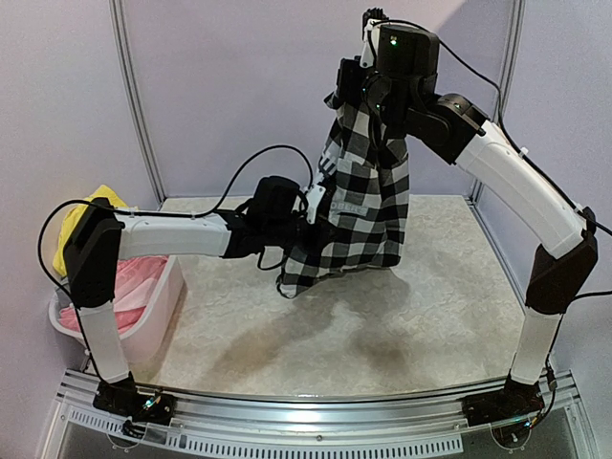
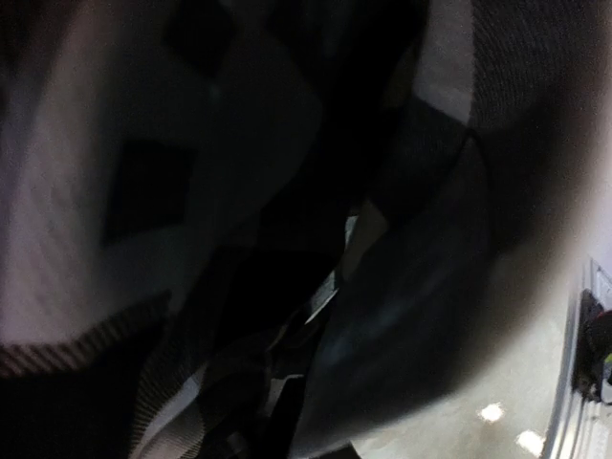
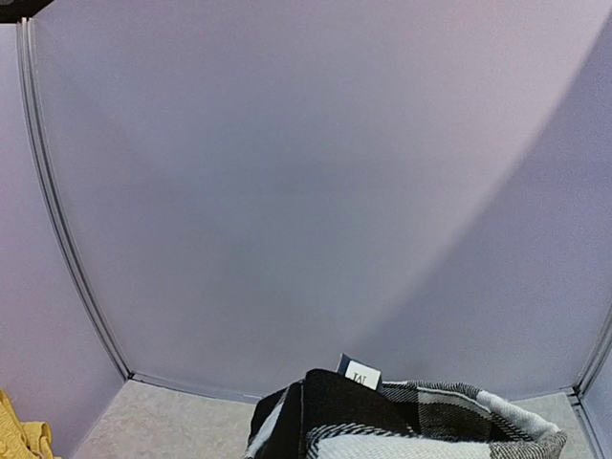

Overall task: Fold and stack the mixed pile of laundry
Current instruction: Pick up the crumpled T-shirt, then flatten out the crumpled shirt at the center of the board.

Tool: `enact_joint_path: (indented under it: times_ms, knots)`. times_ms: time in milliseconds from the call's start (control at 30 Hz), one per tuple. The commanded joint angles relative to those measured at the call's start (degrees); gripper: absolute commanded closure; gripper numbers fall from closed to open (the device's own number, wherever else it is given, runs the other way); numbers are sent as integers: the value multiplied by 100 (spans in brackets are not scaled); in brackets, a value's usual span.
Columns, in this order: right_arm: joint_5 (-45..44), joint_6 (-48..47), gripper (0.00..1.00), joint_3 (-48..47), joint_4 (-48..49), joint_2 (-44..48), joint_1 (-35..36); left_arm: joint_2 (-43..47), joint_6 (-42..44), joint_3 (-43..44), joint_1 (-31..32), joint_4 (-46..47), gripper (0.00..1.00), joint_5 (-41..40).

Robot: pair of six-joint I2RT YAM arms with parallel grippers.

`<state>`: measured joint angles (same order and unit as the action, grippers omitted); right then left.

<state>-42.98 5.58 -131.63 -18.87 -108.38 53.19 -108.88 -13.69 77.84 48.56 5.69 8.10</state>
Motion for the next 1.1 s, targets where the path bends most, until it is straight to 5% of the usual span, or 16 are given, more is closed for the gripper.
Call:
enact_joint_path:
  times_ms: [0, 133, 333, 533, 767, 1067]
  knots:
    - [-124, -237, 100, -200, 146, 229, -14, -31, -102, -103, 62, 266, 100, 244]
    - [-486, -485, 100, -187, 236, 259, -12, 559, -35, -308, 38, -265, 100, -82]
    - [-893, -1144, 100, 32, 483, 486, -44, 1966, 456, -231, 14, -2277, 100, -1309]
    - [-840, -1473, 100, 547, 788, 1057, -66, 3119, 961, 661, -118, -3615, 100, -2337]
    - [615, -1200, 100, 702, 284, 1703, -62, 3263, 1818, 2636, -305, -4671, 100, -3272]
    - [2670, -831, 100, 644, 98, 2173, 102, 3012, 2819, 4391, -543, -4739, 100, -3841]
